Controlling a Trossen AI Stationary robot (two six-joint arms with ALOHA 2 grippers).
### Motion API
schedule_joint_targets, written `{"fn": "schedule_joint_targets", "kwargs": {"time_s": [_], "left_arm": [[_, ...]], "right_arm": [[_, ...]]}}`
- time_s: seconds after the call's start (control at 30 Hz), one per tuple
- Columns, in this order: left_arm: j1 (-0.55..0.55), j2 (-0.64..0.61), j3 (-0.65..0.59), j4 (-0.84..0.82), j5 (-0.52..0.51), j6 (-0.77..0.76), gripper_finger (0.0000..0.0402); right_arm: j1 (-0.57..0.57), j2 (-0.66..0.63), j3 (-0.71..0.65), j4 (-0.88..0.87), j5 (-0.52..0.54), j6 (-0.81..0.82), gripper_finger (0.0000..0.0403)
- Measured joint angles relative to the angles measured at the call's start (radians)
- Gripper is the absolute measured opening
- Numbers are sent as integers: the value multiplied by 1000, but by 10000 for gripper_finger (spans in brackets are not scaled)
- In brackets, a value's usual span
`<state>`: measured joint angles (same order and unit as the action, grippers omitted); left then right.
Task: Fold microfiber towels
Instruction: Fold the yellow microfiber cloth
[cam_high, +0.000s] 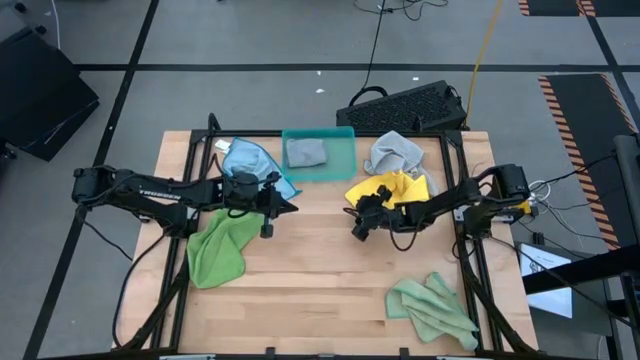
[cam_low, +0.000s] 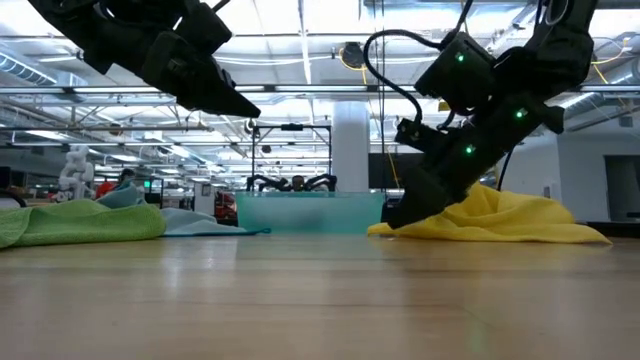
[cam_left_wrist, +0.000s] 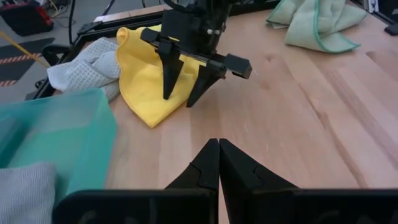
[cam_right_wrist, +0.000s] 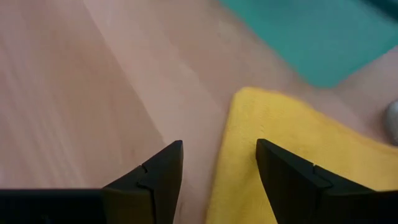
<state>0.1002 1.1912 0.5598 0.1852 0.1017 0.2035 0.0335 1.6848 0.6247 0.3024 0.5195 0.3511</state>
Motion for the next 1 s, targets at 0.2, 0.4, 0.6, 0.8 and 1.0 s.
{"fn": "schedule_joint_targets", "kwargs": {"time_s": [0.2,0.4,0.6,0.8,1.0], "left_arm": [[-12,0,0,-7,1,-29,10],[-25,0,0,-8,1,-2,10],[-25,0,0,-8,1,1,10],[-25,0,0,-1,1,5,10],[-24,0,0,0,1,39,10]], "right_arm": [[-20,-1,0,1,4,0,196],[-48,-1,-28,9,-2,37,186],[-42,-5,-104,50,-24,133,137],[9,-5,-130,74,-3,171,26],[62,-45,-135,175,-47,117,17]]}}
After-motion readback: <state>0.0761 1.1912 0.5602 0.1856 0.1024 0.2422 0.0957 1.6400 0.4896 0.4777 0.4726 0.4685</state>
